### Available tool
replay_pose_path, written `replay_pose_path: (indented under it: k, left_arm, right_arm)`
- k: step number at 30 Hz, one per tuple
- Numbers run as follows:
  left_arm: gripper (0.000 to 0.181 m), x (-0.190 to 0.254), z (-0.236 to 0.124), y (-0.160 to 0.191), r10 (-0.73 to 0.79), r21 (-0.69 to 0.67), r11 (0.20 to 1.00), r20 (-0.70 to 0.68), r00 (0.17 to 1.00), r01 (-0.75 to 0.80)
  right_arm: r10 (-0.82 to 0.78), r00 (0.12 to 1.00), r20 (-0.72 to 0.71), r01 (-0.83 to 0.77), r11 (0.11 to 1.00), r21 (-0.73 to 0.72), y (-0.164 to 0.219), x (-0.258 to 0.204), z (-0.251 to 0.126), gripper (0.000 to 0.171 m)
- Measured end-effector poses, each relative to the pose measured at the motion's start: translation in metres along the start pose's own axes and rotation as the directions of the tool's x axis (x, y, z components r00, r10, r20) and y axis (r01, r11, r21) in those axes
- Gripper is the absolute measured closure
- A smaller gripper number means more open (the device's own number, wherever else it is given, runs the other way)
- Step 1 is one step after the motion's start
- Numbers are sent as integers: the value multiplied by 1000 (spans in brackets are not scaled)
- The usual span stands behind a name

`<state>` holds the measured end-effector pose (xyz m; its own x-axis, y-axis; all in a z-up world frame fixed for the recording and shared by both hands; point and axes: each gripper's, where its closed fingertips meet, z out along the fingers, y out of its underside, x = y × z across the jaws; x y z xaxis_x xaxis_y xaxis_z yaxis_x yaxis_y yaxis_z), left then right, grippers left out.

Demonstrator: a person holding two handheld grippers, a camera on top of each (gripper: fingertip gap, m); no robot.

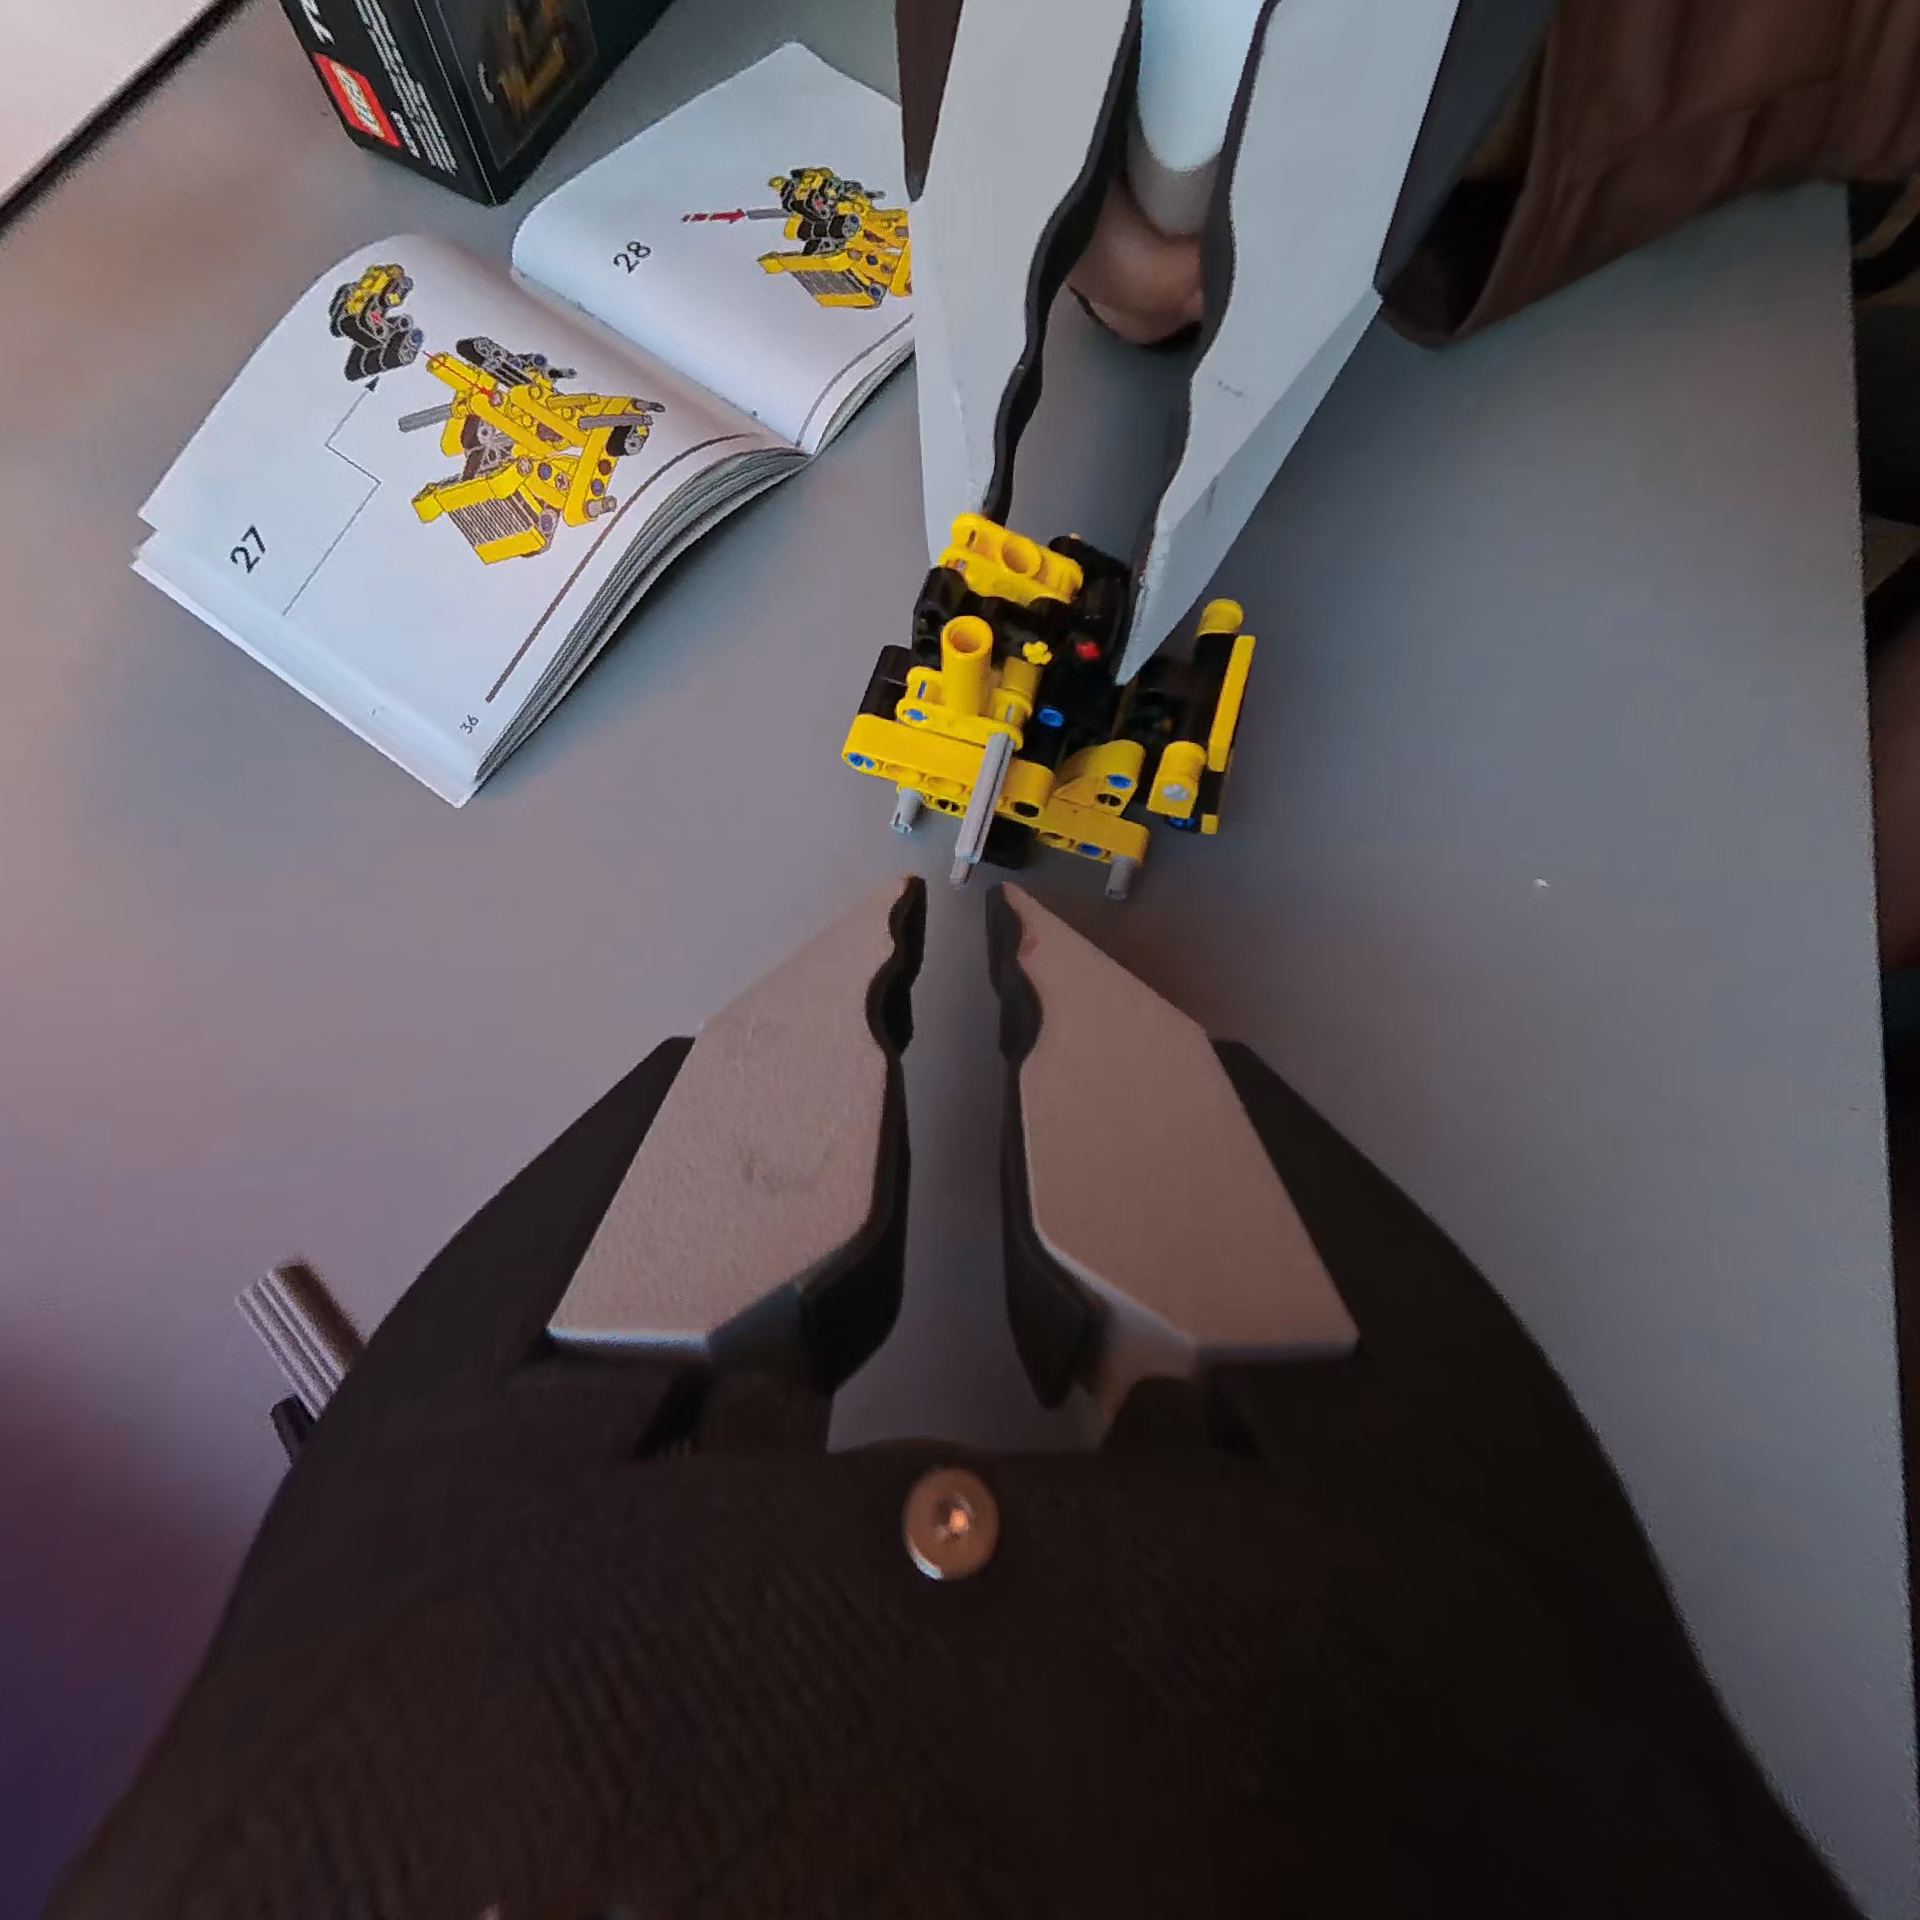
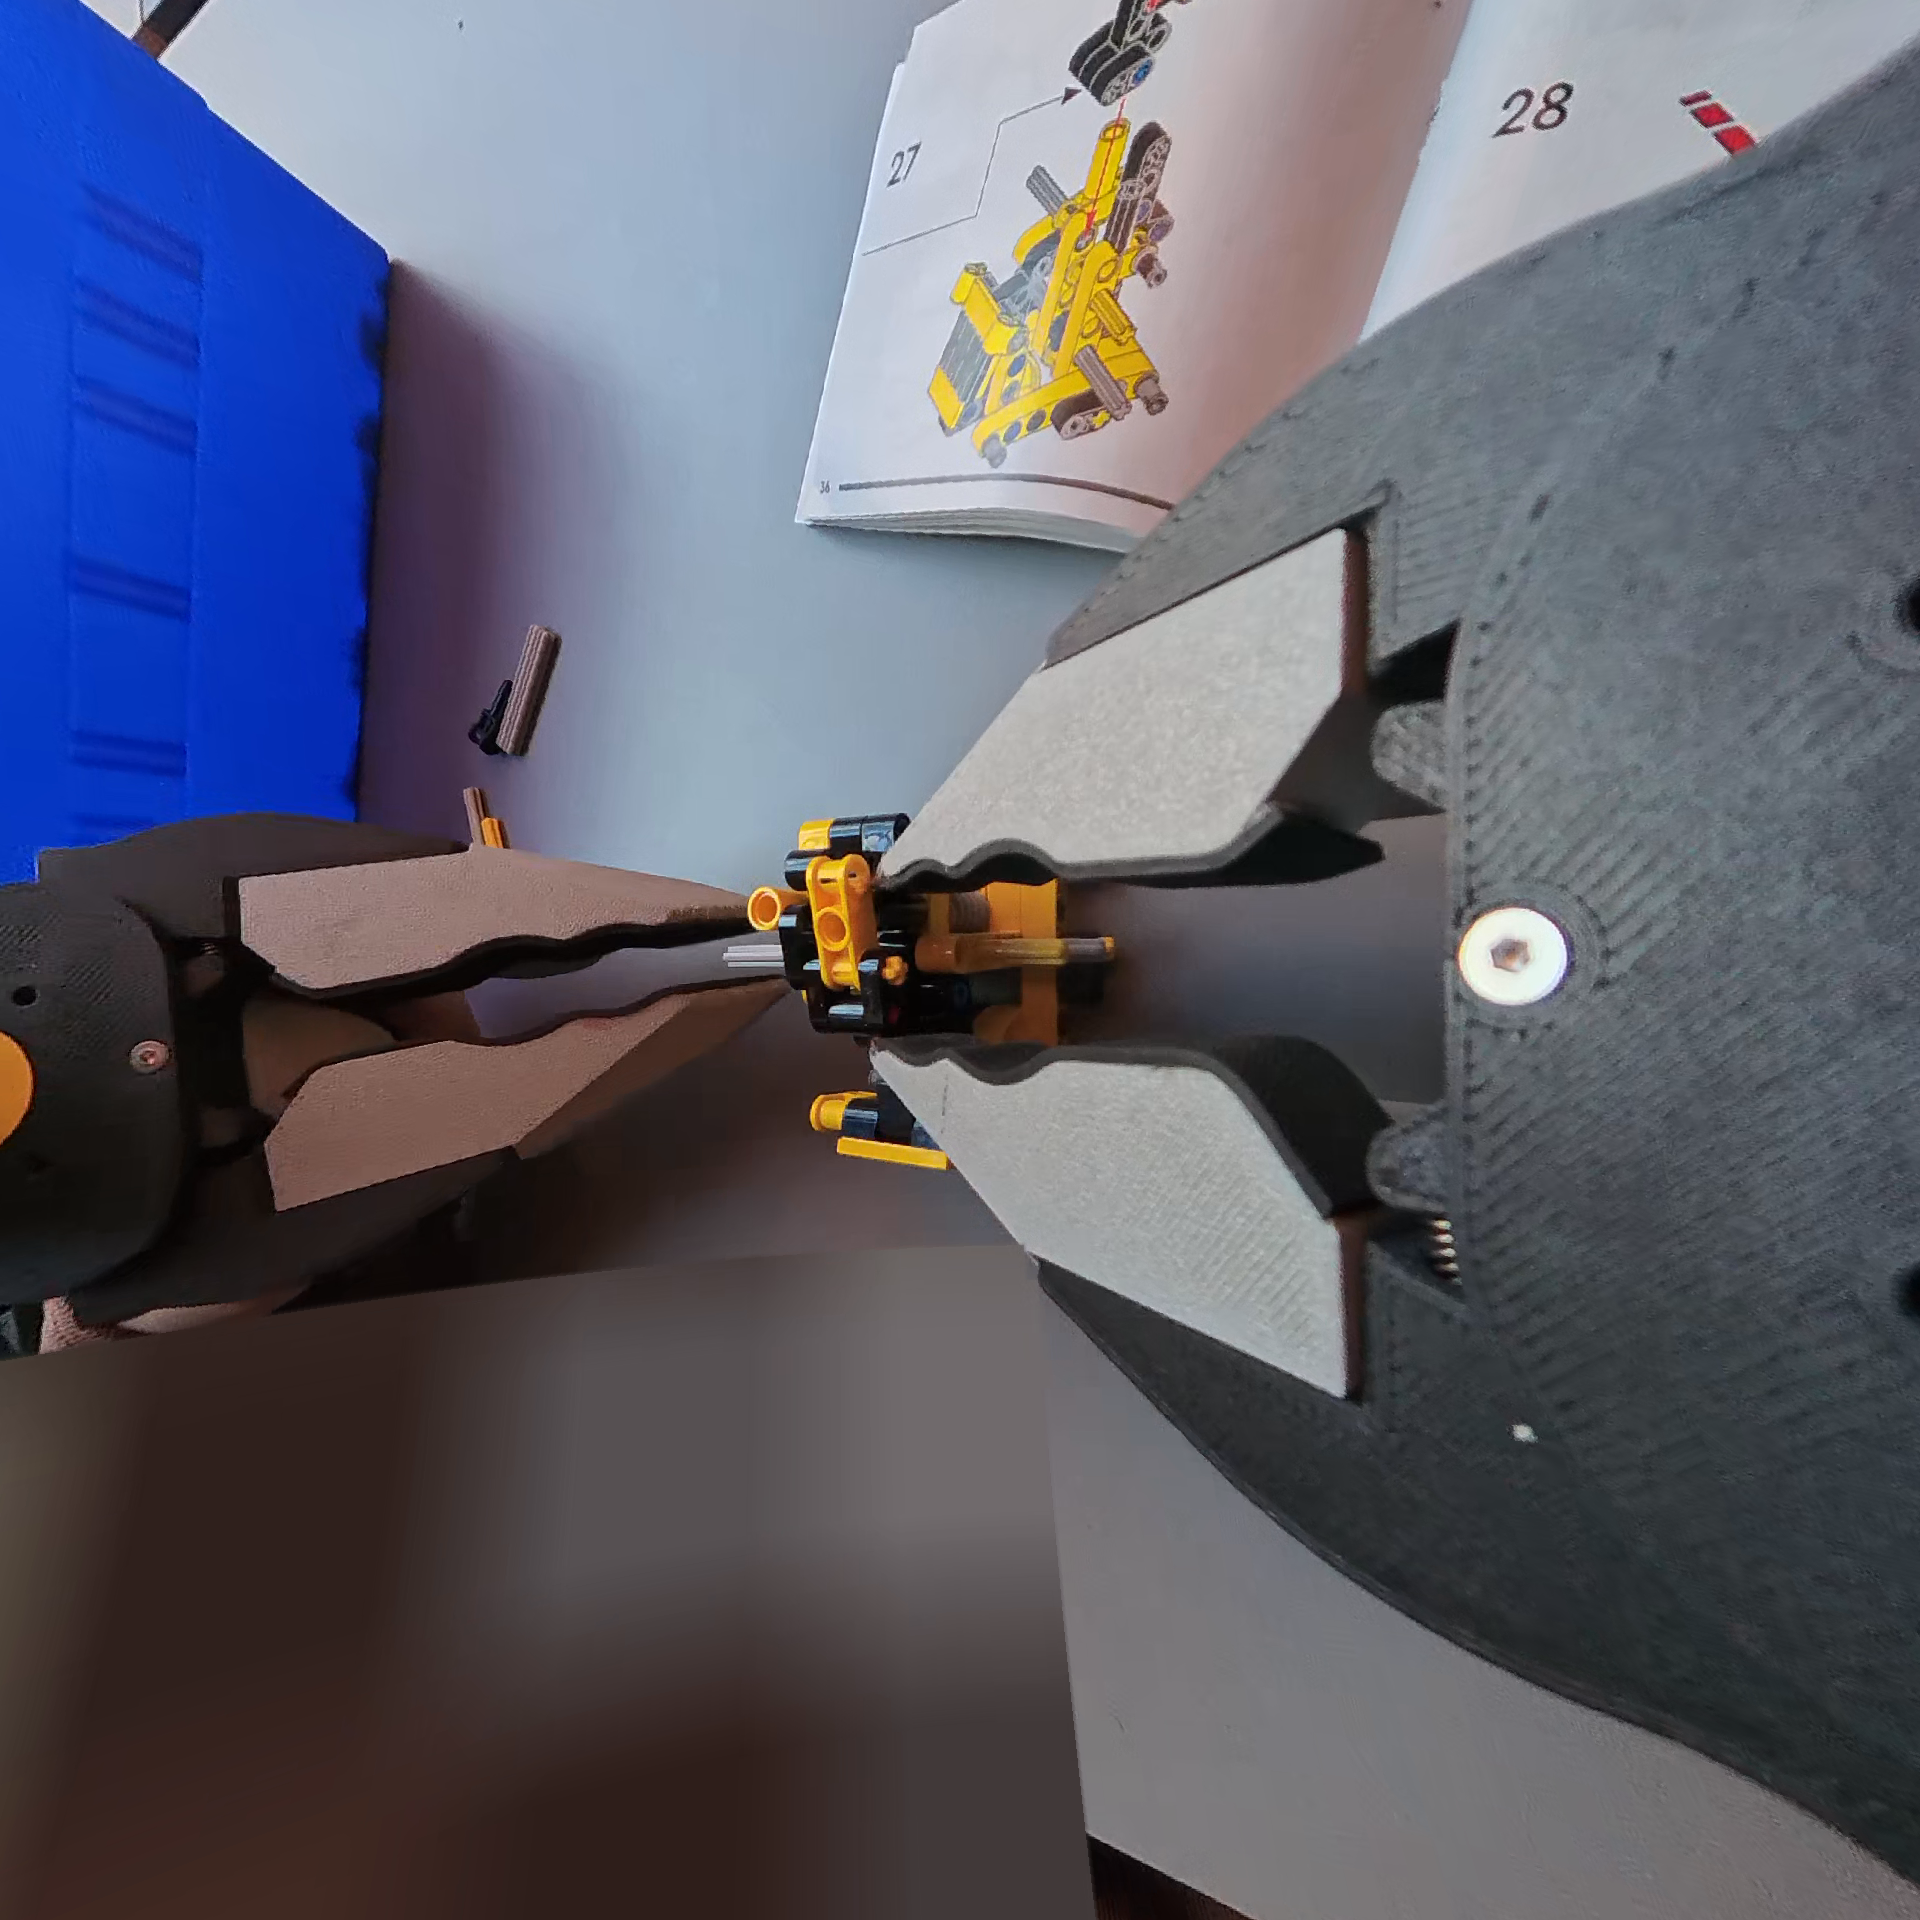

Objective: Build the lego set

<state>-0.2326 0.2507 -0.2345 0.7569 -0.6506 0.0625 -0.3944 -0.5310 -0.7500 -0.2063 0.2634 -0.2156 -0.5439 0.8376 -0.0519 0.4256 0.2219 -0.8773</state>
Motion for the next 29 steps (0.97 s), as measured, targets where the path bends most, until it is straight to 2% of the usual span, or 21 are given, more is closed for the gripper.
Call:
replay_pose_path:
  k: [8, 14, 17, 29]
  left_arm:
    - [180, 4, -4, -9, -31, 64, 997, -54, 998, 34]
    - [175, 7, -4, -12, -39, 80, 996, -77, 996, 45]
    - [179, 6, -6, -13, -38, 91, 995, -76, 996, 44]
    - [180, 8, -4, -13, 9, 38, 999, -88, 996, -6]
  right_arm:
    - [15, 999, 33, -15, 1000, 1, -1, -1, 0, 148]
    - [12, 999, 42, -12, 1000, 1, -1, -1, 1, 148]
    - [8, 999, 41, -8, 1000, 1, -1, -1, 1, 148]
    - [14, 998, 56, -14, 1000, 5, -1, -1, 0, 150]
